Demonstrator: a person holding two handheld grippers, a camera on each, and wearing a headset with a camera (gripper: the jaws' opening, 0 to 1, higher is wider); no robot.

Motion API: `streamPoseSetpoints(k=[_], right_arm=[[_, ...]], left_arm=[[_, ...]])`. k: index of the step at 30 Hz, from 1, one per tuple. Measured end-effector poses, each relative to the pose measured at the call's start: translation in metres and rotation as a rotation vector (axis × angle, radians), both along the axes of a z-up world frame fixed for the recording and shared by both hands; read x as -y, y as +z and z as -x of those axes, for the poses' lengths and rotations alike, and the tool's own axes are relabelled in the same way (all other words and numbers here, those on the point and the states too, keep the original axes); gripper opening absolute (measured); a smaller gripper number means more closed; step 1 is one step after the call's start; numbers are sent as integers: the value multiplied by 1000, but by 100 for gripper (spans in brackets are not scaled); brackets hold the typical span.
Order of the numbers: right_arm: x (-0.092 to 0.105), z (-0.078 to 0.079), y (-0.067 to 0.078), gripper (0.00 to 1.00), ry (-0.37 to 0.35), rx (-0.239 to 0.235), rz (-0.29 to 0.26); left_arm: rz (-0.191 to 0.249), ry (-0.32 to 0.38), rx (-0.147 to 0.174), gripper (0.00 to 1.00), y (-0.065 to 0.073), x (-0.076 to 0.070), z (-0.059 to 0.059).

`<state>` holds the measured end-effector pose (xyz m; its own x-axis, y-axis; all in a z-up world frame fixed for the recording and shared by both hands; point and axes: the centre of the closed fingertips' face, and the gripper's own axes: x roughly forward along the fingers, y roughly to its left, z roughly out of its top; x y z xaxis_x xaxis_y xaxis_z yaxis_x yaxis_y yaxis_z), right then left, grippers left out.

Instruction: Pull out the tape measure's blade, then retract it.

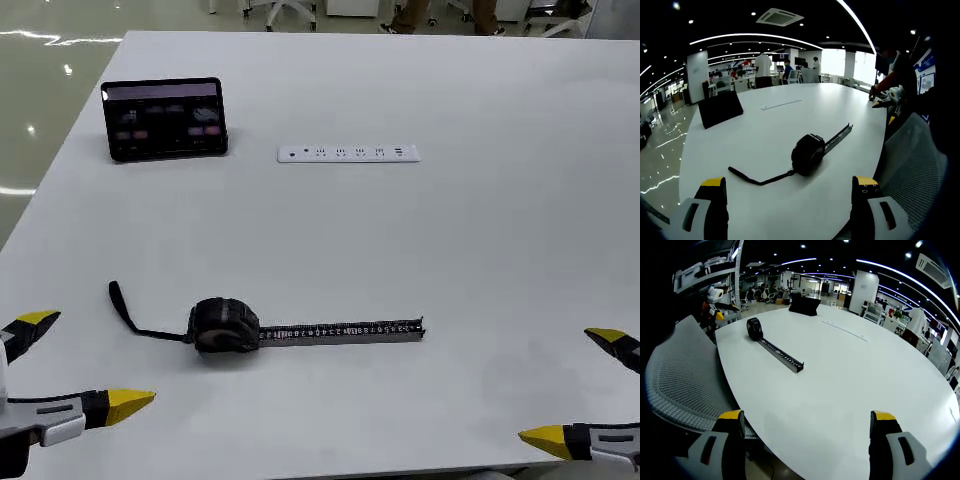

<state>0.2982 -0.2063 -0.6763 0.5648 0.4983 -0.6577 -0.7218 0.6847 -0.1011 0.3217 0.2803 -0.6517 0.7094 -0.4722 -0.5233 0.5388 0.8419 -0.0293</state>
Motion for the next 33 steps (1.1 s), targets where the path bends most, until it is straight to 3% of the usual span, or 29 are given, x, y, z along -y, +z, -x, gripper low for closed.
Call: streamPoseSetpoints(k=[8, 13, 15, 16, 19, 22, 24, 29, 32, 33], right_arm=[[-5, -5, 6, 100, 15, 3, -1], [-13, -12, 10, 100, 45, 12, 7], [-18, -15, 12, 100, 61, 10, 6], [-20, -17, 11, 100, 72, 7, 13], [-25, -20, 11, 100, 95, 4, 25], [-29, -27, 11, 100, 123, 5, 39], [-33, -30, 12, 100, 137, 2, 40], [-42, -36, 13, 100, 166, -4, 46], [-48, -39, 13, 100, 194, -7, 54], [-50, -40, 13, 100, 201, -7, 58]], left_arm=[[0, -10, 2, 100, 5, 12, -7], [-19, -4, -3, 100, 8, 28, -17], [13, -8, -9, 100, 11, 41, -20], [38, -1, -17, 100, 11, 47, -22], [50, 29, -28, 100, 11, 56, -27], [30, 47, -33, 100, 9, 67, -33], [-10, 71, -13, 100, 8, 69, -39], [-24, 105, -22, 100, 4, 77, -48], [-11, 233, 3, 100, 6, 75, -57], [-3, 235, 4, 100, 4, 79, -58]])
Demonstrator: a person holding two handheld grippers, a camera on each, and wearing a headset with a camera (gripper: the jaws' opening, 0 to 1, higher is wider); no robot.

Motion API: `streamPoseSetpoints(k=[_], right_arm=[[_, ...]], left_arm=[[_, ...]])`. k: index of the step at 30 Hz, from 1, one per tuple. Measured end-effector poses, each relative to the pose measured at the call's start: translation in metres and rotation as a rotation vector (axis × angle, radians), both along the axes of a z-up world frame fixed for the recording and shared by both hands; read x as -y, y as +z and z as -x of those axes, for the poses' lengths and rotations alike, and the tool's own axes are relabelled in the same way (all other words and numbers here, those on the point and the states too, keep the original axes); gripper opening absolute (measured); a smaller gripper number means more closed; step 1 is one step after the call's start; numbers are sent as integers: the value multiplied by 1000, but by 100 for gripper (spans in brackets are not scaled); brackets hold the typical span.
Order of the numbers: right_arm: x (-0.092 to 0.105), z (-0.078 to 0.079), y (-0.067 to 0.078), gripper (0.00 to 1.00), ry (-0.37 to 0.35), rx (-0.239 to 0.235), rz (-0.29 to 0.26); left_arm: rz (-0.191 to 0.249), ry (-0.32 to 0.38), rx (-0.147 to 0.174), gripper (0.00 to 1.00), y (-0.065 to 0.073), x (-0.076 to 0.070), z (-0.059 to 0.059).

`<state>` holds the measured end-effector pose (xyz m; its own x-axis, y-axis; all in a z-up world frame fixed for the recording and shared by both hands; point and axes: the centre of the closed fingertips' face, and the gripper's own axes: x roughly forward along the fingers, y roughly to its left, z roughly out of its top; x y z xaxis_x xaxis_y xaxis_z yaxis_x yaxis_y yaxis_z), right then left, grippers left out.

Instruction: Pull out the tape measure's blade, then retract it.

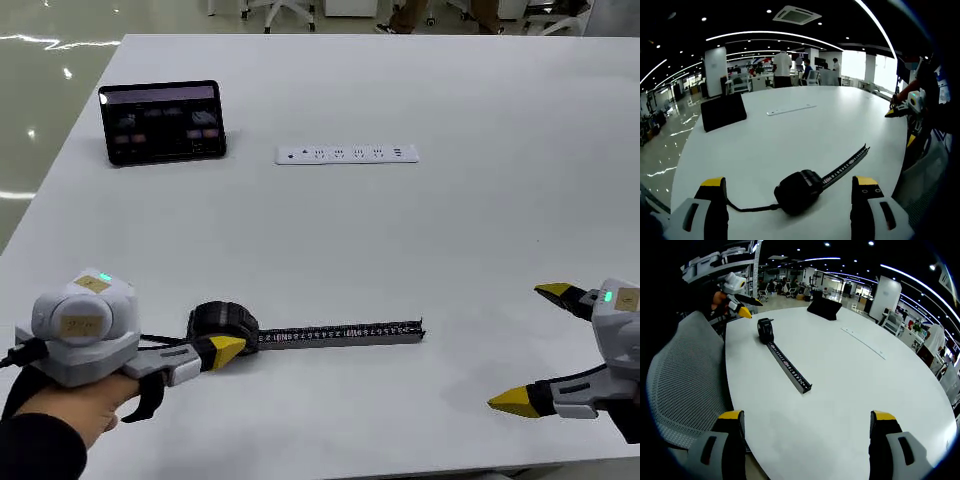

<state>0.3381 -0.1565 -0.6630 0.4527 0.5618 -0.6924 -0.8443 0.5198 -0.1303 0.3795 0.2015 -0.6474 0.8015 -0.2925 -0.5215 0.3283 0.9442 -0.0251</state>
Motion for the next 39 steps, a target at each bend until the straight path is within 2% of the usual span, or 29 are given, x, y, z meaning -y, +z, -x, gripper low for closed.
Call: streamPoseSetpoints(k=[4, 5, 6, 7, 10, 12, 15, 17, 21, 24, 27, 30, 31, 34, 37, 39], right_arm=[[-5, -6, 0, 100, 20, -4, 11], [-7, -8, 1, 100, 25, -3, 11], [-9, -10, 1, 100, 31, -1, 8], [-10, -12, 1, 100, 33, -1, 6], [-13, -18, -3, 100, 39, -3, 9], [-16, -21, -5, 100, 45, -3, 10], [-21, -26, -10, 100, 65, -6, 18], [-24, -32, -13, 100, 85, 8, 36], [-37, -41, -10, 100, 124, 7, 58], [-45, -48, -10, 100, 160, 6, 67], [-51, -54, -13, 100, 191, -7, 86], [-57, -60, -16, 100, 226, 3, 102], [-60, -61, -18, 100, 247, 1, 106], [-65, -61, -26, 98, 284, -28, 124], [-67, -60, -33, 90, 328, -51, 145], [-69, -60, -38, 87, 347, -73, 158]], left_arm=[[2, 92, 25, 100, -7, 2, -5], [1, 135, 40, 100, -10, -2, -8], [-19, 159, 62, 100, -12, -4, -10], [-30, 154, 55, 100, -16, -3, -9], [1, 179, 51, 100, -21, 1, -11], [9, 193, 70, 100, -20, 2, -13], [30, 214, 73, 100, -25, 5, -14], [31, 231, 99, 100, -26, 5, -18], [60, 246, 84, 100, -39, 11, -23], [54, 225, 64, 100, -46, 15, -22], [64, 225, 66, 100, -47, 13, -23], [86, 240, 67, 100, -46, 10, -23], [88, 231, 90, 100, -42, 11, -25], [92, 219, 103, 100, -40, 14, -25], [93, 217, 79, 100, -47, 15, -24], [89, 215, 74, 100, -49, 15, -23]])
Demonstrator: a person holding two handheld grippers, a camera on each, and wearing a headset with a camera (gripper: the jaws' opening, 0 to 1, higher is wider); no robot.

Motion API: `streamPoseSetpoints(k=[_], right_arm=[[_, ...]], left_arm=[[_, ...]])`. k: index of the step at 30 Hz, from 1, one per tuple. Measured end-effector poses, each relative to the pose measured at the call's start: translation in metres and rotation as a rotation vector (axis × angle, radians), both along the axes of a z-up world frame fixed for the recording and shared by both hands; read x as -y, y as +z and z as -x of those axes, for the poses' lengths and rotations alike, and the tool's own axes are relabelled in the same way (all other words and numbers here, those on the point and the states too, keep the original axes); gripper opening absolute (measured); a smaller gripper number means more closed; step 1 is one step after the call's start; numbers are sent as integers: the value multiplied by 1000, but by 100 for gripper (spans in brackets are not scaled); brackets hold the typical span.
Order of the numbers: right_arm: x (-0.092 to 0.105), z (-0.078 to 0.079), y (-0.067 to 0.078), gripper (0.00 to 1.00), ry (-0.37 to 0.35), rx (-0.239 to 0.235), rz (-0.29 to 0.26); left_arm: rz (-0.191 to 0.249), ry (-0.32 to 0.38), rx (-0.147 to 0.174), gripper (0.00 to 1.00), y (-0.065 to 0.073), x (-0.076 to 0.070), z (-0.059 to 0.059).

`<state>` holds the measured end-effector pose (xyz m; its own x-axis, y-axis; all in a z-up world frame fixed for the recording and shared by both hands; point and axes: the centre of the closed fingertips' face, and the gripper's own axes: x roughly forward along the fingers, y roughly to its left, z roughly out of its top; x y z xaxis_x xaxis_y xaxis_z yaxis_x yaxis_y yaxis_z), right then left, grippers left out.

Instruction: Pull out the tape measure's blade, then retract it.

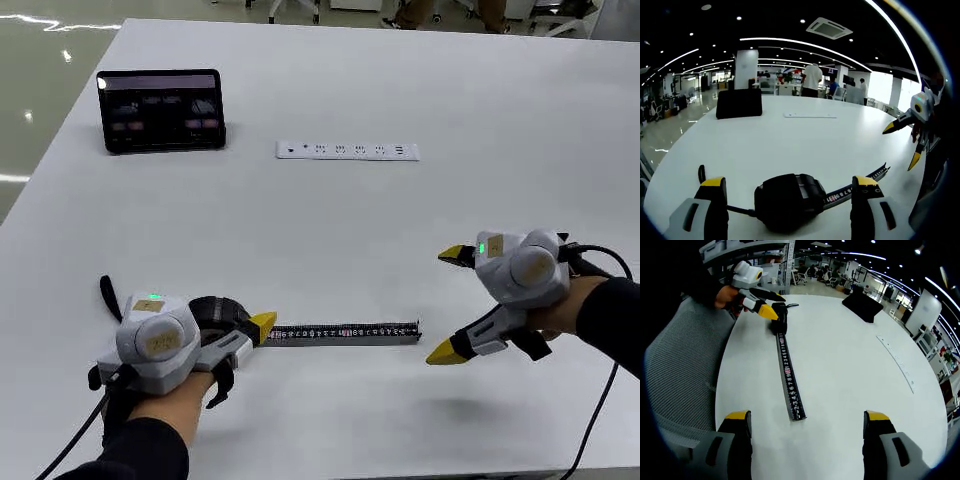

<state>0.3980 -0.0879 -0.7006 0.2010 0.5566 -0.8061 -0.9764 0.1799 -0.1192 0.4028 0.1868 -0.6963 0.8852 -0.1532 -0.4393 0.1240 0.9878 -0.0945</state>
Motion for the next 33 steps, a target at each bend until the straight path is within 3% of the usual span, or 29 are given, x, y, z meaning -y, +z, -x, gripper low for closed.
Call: streamPoseSetpoints(k=[3, 12, 20, 29, 31, 33], right_arm=[[-3, 5, -9, 83, 11, -72, 20], [-3, 3, -40, 59, 115, -116, 104], [2, 5, -52, 38, 152, -133, 146], [-3, 8, -58, 24, 175, -131, 168], [-2, 11, -60, 18, 163, -165, 175], [-2, 9, -60, 15, 179, -143, 178]], left_arm=[[-9, -17, 11, 100, -1, 2, 0], [-15, -32, 11, 95, -3, 2, 0], [-10, -25, 5, 95, -4, 1, 0], [7, -24, 3, 92, -5, 2, -1], [5, -24, -2, 90, -7, 1, -1], [12, -19, -6, 88, -9, 0, -1]])
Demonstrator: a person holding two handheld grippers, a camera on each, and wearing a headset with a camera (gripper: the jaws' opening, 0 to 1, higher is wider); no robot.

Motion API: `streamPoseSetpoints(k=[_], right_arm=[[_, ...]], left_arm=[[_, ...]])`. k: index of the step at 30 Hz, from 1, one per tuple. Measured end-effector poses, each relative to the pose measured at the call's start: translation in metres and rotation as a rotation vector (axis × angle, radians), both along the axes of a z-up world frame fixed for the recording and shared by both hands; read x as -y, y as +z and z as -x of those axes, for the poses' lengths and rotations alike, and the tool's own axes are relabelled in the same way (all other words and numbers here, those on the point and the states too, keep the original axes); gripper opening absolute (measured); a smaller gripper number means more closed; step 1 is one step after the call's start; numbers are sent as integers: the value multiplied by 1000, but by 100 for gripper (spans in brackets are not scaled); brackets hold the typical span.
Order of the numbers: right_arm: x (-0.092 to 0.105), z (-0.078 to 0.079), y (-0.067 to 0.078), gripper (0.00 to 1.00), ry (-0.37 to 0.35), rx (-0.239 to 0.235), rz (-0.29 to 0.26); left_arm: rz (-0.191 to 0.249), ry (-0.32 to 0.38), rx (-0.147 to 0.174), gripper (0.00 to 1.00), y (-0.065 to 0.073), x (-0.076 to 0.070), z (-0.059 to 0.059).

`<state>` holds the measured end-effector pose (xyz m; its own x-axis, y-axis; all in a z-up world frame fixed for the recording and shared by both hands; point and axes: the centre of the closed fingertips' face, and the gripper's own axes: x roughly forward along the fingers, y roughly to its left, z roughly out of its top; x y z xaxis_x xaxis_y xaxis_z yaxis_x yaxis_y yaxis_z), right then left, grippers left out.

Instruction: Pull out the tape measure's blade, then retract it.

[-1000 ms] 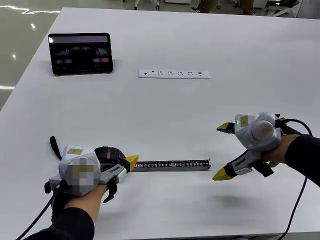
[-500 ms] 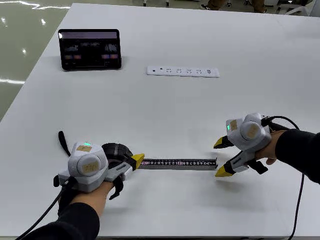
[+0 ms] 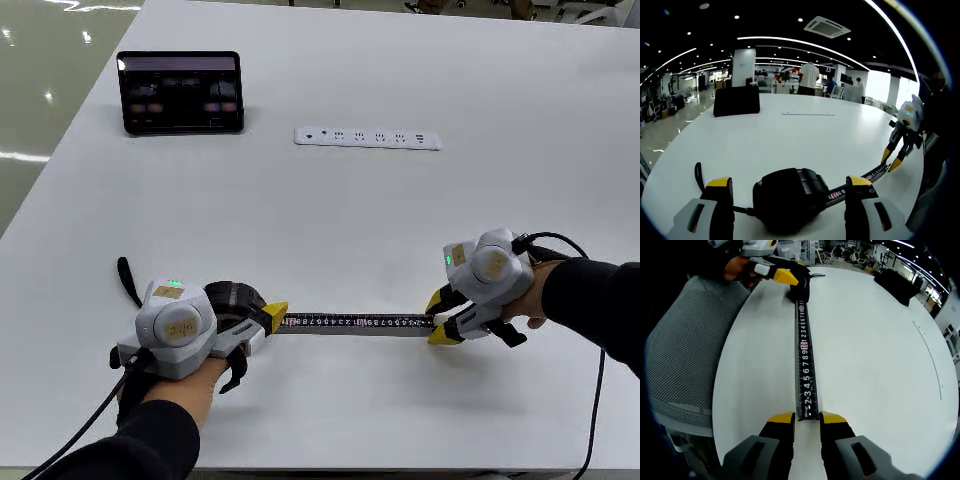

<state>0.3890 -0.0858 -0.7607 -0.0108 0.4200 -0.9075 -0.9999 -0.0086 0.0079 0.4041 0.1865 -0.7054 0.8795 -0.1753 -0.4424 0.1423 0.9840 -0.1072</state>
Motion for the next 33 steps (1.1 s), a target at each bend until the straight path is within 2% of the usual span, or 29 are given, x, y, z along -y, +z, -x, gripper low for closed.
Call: streamPoseSetpoints(k=[5, 8, 12, 13, 14, 15, 18, 21, 24, 29, 33], right_arm=[[0, -1, 0, 12, -27, -3, 9], [-1, 0, -1, 12, -30, 9, 25], [-2, 1, -1, 12, -9, 25, 70], [-2, 1, -1, 12, -6, 25, 76], [-2, 1, -1, 12, -3, 24, 85], [-2, 1, -1, 12, -4, 23, 89], [-1, -1, -1, 12, -19, 18, 97], [-1, -1, -1, 12, -52, 10, 89], [-1, -2, -1, 12, -91, 4, 84], [-1, -2, -2, 11, -83, 5, 100], [-1, -2, -2, 11, -71, 4, 91]], left_arm=[[34, 22, -19, 81, -5, -2, -1], [54, 31, -46, 76, -10, -2, 0], [48, 28, -75, 65, -14, -1, 4], [58, 24, -76, 64, -13, 1, 4], [78, 24, -99, 62, -16, 3, 5], [79, 28, -99, 61, -16, 3, 4], [57, 19, -105, 61, -16, 2, 6], [11, 9, -133, 60, -18, 3, 7], [1, 12, -142, 58, -18, 3, 8], [-5, 9, -145, 58, -19, 3, 8], [1, 6, -144, 58, -19, 3, 8]])
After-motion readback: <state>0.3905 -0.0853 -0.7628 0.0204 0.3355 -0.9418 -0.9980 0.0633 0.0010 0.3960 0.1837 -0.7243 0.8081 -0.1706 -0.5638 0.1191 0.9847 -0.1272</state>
